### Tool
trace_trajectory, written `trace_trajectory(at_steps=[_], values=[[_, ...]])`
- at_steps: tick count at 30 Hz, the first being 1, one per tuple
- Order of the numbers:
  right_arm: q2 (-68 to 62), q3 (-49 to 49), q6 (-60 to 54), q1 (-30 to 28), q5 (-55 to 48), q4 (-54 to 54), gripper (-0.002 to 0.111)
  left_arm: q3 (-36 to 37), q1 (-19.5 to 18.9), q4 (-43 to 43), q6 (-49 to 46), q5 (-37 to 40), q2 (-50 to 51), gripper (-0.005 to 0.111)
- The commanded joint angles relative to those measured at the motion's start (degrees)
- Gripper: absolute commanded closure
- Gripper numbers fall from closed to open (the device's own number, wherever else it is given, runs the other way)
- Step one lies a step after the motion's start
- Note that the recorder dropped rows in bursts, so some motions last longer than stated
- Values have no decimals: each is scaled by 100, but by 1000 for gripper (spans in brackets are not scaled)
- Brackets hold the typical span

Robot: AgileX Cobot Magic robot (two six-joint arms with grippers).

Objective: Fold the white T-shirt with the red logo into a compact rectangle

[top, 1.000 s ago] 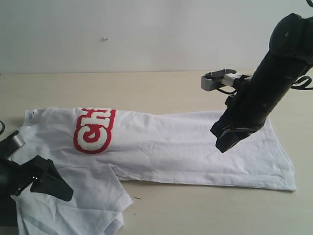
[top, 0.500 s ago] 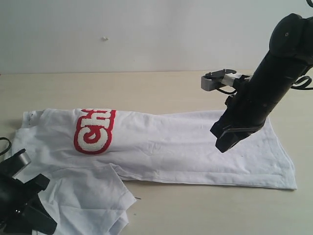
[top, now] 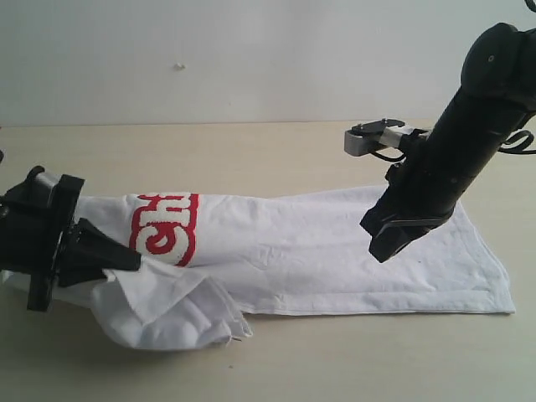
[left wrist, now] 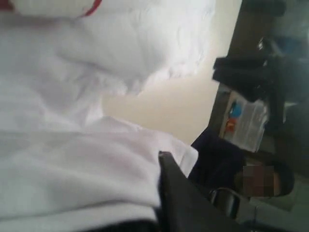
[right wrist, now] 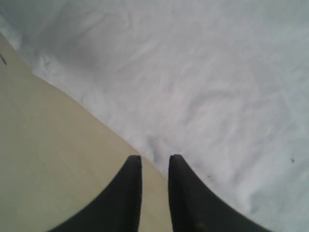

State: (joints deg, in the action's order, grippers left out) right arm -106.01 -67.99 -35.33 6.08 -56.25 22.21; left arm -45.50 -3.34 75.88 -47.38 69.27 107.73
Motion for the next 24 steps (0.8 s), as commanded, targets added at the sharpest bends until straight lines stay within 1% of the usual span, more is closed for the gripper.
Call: trace_trajectory(at_steps=[1, 3, 7, 9, 13, 16, 18, 20, 24], values=[[71, -39, -52, -8, -35, 47, 86, -188, -9, 814, -52, 69, 128, 104], [71, -39, -52, -8, -59, 145, 86, -295, -9, 1195, -60, -209, 277, 104], [71, -39, -52, -8, -130, 158, 86, -428, -9, 1628, -60, -638, 534, 102], [71, -39, -52, -8, -154, 158, 86, -466, -9, 1821, -60, -826, 622, 96], [71, -39, -63, -8, -171, 171, 86, -466, -9, 2219, -60, -1106, 664, 76], [71, -39, -61, -8, -186, 171, 86, -466, -9, 2407, -544, -1178, 664, 60], [71, -39, -61, -8, -186, 171, 86, -497, -9, 2407, -815, -1168, 664, 53], [71, -39, -61, -8, -186, 171, 86, -550, -9, 2407, -1010, -1168, 674, 51], [71, -39, -61, -8, -212, 171, 86, -599, -9, 2407, -1762, -808, 674, 58]])
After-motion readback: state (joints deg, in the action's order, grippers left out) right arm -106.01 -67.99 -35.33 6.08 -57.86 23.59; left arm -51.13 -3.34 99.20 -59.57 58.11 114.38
